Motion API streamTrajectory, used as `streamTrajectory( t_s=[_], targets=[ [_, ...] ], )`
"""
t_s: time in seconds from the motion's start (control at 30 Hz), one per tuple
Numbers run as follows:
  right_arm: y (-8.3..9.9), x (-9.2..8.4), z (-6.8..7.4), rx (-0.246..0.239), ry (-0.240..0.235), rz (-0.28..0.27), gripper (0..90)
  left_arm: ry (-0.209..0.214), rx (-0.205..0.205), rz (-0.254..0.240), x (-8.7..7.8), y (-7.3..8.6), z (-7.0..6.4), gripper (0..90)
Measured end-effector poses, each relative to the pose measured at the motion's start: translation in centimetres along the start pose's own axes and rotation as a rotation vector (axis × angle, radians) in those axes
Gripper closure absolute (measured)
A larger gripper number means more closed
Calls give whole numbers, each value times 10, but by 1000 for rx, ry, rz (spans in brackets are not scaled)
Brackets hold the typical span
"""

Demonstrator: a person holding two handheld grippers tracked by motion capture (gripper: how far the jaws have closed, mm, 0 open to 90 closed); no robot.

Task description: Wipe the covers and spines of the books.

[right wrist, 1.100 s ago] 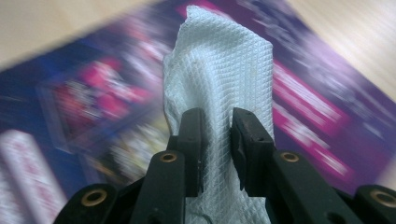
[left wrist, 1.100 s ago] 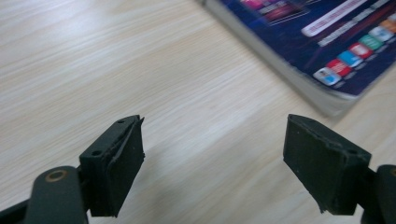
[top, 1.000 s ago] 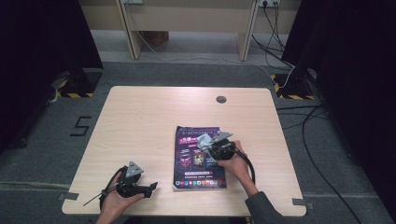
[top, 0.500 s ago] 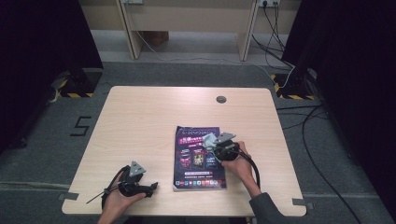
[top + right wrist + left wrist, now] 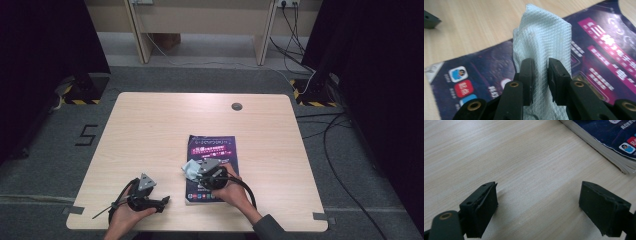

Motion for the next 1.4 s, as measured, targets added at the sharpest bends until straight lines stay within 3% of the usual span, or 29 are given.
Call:
streamTrajectory(
  t_s=[0.2,0.33,0.53,0.6,0.83,0.93,1.03,1.4],
  targets=[
    [2,0,-5,32,-35,-7,742,-2,-3,-1,0,0,0,143],
    [8,-3,-20,54,0,6,742,0,-2,-5,0,1,-1,143],
    [39,-17,-69,182,89,24,741,1,3,-2,-1,1,0,143],
    [49,-23,-77,215,114,32,741,1,3,-2,0,1,0,143],
    [67,-36,-85,251,152,49,740,1,3,-3,0,1,0,140],
    [65,-35,-81,219,177,71,744,1,4,0,0,1,0,140],
    [58,-32,-70,199,149,60,744,2,4,-2,0,1,0,134],
    [20,-17,8,40,5,13,740,2,4,-5,0,1,0,131]
  ],
)
Point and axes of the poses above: each handheld gripper's, and its own axes: x roughly forward along the jaws, y roughly out of its underside, z roughly to its left, the point moved 7 cm from there along x, roughly forward along the jaws, and after that the axes turned 7 degrees about z, right-handed, at the moved point
